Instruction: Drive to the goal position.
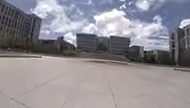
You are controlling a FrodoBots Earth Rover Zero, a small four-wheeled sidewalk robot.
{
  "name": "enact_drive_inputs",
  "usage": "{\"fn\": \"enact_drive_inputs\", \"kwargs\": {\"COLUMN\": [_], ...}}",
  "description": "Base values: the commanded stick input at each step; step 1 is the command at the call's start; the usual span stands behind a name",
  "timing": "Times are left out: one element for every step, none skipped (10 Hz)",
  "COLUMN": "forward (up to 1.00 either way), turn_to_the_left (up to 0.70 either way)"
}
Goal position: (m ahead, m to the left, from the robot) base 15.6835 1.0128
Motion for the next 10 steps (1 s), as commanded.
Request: {"fn": "enact_drive_inputs", "kwargs": {"forward": [0.7,0.7,0.7,0.7,0.7,0.7,0.7,0.7,0.7,0.7], "turn_to_the_left": [0.0,0.03,0.06,0.08,0.11,0.1,0.1,0.15,0.15,0.19]}}
